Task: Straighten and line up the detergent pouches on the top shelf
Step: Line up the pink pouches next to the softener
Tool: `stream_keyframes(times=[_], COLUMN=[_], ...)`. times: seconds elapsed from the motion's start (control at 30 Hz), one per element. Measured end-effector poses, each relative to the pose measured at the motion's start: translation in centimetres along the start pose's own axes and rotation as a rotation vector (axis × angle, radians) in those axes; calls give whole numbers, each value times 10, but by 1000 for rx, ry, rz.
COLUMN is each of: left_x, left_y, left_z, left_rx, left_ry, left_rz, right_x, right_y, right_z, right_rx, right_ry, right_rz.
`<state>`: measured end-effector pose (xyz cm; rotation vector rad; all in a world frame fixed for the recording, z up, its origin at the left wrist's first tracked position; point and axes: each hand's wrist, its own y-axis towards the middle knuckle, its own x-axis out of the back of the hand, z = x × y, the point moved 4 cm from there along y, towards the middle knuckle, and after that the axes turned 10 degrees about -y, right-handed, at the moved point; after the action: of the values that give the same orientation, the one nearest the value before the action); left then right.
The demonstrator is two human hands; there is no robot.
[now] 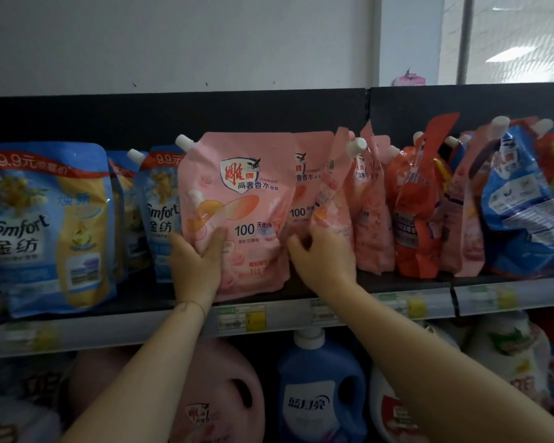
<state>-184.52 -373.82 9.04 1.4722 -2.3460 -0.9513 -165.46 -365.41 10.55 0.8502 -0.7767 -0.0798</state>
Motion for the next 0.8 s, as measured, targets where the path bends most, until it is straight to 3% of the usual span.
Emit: stream_keyframes(times=[0.13, 0.33, 0.47, 0.67, 0.8], left_x=[-2, -3, -3, 1, 1], left_y=[0, -1, -3, 0, 0], left_z=[3, 3, 1, 4, 4], left_rx=[-12, -33, -51, -65, -58], left_ry=[9, -28, -55, -8, -14], left_rz=[-14, -21, 8, -66, -68], right_x=[4, -21, -46, -68, -51], right_y=[10, 32, 49, 59, 52], right_z=[-29, -23, -1, 8, 7], right_rx=[-144, 28, 136, 104, 250], right_ry=[-124, -166, 48, 329, 205], right_rz=[79, 220, 298, 485, 199])
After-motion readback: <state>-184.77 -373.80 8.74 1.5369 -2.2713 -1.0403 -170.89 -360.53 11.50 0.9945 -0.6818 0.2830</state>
